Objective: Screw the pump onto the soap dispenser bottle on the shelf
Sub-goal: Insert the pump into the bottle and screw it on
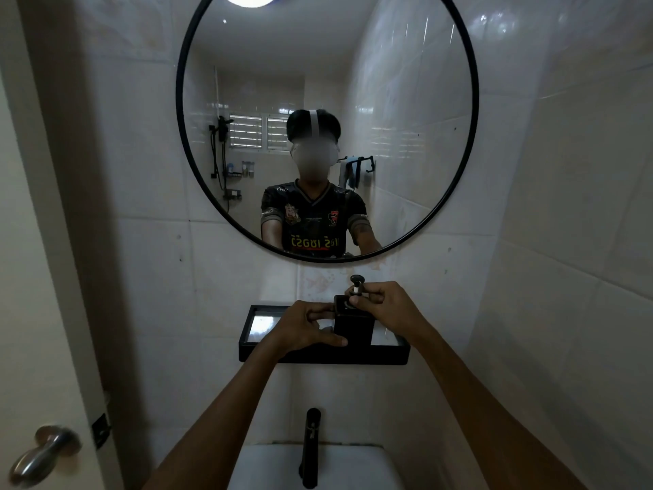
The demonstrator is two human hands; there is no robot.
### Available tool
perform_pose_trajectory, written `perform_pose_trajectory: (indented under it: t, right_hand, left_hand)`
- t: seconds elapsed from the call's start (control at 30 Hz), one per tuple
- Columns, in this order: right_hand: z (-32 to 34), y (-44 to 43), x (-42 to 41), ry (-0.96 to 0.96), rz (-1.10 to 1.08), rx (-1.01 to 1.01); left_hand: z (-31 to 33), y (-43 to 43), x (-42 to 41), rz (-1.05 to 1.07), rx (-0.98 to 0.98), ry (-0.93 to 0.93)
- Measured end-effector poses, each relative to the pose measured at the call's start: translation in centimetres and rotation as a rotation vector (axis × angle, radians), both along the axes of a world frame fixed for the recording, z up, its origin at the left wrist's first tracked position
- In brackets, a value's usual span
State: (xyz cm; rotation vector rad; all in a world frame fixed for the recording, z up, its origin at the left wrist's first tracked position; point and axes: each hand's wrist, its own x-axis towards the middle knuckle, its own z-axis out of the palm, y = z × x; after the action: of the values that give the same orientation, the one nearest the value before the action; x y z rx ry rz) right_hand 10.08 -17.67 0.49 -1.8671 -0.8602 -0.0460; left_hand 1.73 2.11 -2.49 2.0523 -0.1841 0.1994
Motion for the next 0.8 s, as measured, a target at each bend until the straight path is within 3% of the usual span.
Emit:
perform_pose_trajectory:
  t: [0.8]
  right_hand:
    - [0.5,-0.5,-0.6,0.03,-0.06,-0.009]
  left_hand:
    - [0.3,0.0,-0.2,-0.03,0.034,0.029]
